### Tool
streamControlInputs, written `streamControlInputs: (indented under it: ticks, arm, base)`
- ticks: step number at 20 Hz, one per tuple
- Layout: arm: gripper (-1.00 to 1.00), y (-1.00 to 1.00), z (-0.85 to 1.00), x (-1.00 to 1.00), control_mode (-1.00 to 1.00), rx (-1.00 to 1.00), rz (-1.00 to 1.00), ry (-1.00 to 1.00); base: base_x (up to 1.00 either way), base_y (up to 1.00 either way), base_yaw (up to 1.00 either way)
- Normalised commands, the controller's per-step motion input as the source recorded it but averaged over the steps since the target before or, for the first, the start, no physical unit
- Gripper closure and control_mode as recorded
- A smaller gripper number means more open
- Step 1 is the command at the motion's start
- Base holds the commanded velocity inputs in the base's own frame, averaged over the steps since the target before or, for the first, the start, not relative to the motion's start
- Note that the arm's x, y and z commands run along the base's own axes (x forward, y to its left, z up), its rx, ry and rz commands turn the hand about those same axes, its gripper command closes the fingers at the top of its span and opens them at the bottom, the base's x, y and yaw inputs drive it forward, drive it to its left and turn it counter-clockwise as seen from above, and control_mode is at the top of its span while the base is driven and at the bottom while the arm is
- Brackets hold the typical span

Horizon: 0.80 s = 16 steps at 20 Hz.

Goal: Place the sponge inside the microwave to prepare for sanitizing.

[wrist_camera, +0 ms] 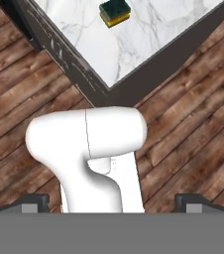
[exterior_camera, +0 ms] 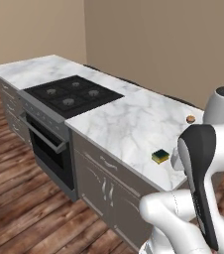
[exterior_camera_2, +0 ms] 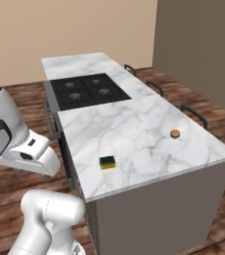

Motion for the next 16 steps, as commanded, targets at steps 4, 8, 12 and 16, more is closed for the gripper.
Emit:
streamControlInputs:
  ticks: [4,8,12,16]
  arm:
    - [-1.00,-0.01,0.00,0.03,-1.00,0.00,0.02,0.00]
    - [-1.00,-0.12,0.09,0.24,-1.00,0.00,0.13,0.00]
    - [-1.00,0.00,0.47,0.64,-1.00,-0.05,0.20,-0.01]
    - [-1.00,0.00,0.35,0.62,-1.00,-0.07,0.11,0.00]
  base:
    - [0.06,0.00,0.01]
    - [0.00,0.00,0.00]
    - [0.00,0.00,0.00]
    - [0.00,0.00,0.00]
